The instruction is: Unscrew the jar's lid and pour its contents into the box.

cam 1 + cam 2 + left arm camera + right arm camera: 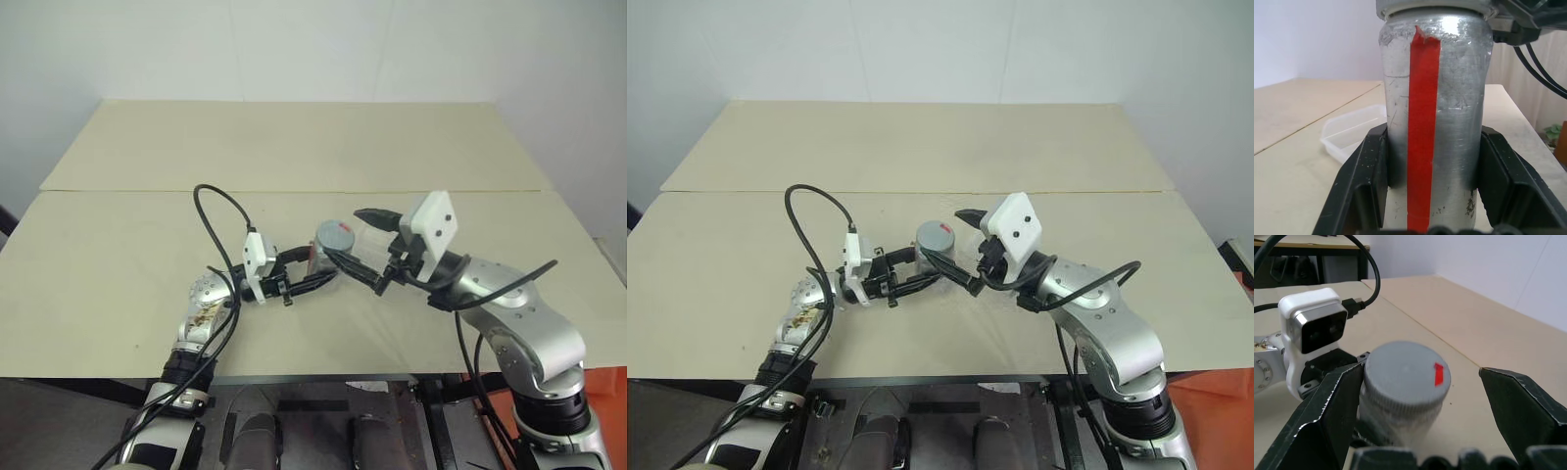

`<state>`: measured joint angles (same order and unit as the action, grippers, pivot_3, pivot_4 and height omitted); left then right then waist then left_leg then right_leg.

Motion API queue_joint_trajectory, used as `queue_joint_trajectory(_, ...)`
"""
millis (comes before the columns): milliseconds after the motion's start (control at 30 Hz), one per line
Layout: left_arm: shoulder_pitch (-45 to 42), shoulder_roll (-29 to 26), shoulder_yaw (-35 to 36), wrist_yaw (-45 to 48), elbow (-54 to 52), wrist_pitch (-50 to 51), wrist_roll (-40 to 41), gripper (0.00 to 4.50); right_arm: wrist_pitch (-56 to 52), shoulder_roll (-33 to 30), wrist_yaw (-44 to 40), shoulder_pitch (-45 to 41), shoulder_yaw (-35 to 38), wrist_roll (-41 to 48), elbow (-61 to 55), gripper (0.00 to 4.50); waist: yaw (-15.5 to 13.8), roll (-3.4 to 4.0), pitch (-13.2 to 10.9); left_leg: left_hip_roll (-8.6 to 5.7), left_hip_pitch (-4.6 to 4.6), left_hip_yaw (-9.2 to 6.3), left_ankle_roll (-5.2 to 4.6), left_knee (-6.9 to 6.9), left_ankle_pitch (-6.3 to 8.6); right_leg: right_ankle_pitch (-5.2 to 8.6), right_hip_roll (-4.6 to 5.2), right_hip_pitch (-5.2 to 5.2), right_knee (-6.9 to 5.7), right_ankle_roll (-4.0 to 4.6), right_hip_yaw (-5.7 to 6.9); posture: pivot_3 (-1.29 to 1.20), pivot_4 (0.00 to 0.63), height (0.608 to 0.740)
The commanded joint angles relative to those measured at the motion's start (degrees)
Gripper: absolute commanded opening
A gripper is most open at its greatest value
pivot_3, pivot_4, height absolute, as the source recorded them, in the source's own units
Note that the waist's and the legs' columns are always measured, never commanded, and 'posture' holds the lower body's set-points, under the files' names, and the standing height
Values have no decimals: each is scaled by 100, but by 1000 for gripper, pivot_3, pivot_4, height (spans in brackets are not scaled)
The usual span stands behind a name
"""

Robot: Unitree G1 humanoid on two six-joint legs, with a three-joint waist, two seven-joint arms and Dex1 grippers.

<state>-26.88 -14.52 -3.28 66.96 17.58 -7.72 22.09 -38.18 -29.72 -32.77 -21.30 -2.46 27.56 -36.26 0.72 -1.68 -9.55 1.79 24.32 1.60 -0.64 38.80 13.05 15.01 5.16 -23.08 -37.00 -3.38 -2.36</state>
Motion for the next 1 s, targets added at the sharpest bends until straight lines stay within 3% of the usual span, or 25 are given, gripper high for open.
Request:
queue_joint_trajectory(33, 11, 5, 97, -6, -93, -147, 87, 2158, 242, -61, -149, -17, 198, 167, -338, 4384, 0, 0, 0, 0, 0, 0, 0, 0, 0, 0, 0, 0, 0, 0, 0, 0, 150, 740)
queue_joint_trajectory(267, 78, 48, 87, -52, -284, -75, 114, 2158, 95, 82, -16, -250, 154, 251, -286, 4384, 8, 0, 0, 1, -2, -1, 0, 0, 0, 0, 0, 1, -1, 0, -1, 0, 150, 740)
queue_joint_trajectory(600, 188, 129, 50, -30, -510, 36, 215, 2158, 124, 925, 632, -684, -401, -120, 255, 4384, 5, 0, 0, 1, -2, -1, 0, 0, 0, 0, -1, 0, -3, 0, 0, 0, 150, 740)
queue_joint_trajectory(1000, 210, 81, 146, 8, -543, 106, 325, 2158, 129, 940, 641, -578, -196, -118, 334, 4384, -1, 0, 0, 0, -1, 0, 0, 0, 0, 0, 0, 0, -2, 0, 1, 0, 150, 740)
